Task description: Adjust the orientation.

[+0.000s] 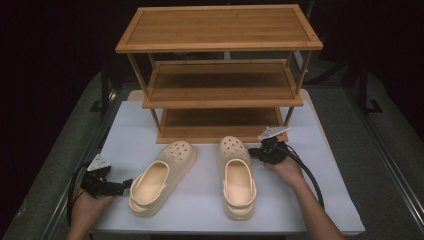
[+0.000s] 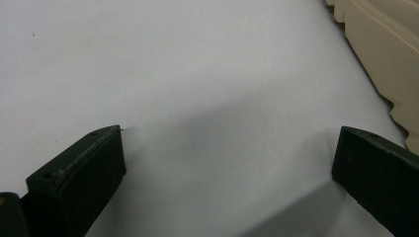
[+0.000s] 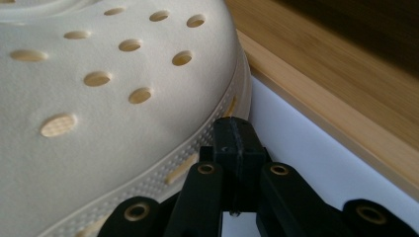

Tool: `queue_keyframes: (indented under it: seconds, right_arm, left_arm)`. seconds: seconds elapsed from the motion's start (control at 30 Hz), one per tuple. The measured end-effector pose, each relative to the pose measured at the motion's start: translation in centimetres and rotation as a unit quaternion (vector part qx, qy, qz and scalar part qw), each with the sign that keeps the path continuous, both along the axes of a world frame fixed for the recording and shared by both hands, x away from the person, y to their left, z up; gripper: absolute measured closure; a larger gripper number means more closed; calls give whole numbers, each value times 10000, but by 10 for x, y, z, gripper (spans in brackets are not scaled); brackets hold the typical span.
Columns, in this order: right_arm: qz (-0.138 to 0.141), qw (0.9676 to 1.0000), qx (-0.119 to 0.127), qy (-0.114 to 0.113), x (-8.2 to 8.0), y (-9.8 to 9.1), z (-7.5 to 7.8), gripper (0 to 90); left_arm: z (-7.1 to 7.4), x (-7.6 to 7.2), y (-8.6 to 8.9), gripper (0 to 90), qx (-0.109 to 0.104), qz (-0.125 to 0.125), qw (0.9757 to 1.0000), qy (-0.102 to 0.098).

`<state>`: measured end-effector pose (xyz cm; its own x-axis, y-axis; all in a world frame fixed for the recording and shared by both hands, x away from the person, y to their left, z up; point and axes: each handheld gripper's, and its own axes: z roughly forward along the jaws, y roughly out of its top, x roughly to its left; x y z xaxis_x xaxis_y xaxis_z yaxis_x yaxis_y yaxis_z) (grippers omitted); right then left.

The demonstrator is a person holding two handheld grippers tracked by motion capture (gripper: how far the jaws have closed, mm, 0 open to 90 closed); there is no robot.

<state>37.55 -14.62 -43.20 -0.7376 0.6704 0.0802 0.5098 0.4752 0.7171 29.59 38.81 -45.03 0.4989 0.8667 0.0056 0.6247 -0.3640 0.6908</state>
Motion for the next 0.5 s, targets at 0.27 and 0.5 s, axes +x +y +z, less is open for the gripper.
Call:
queue_keyframes:
  seconds: [0.27,0.5]
  right_arm:
    - [139,9999,-24,-8,7,17,1,895]
    - [244,9997,-4,-8,10,31,3,896]
  left_arm:
    - [0,0,0,0,0,-1,10000,5]
    - [0,0,0,0,-1,0,10000,6]
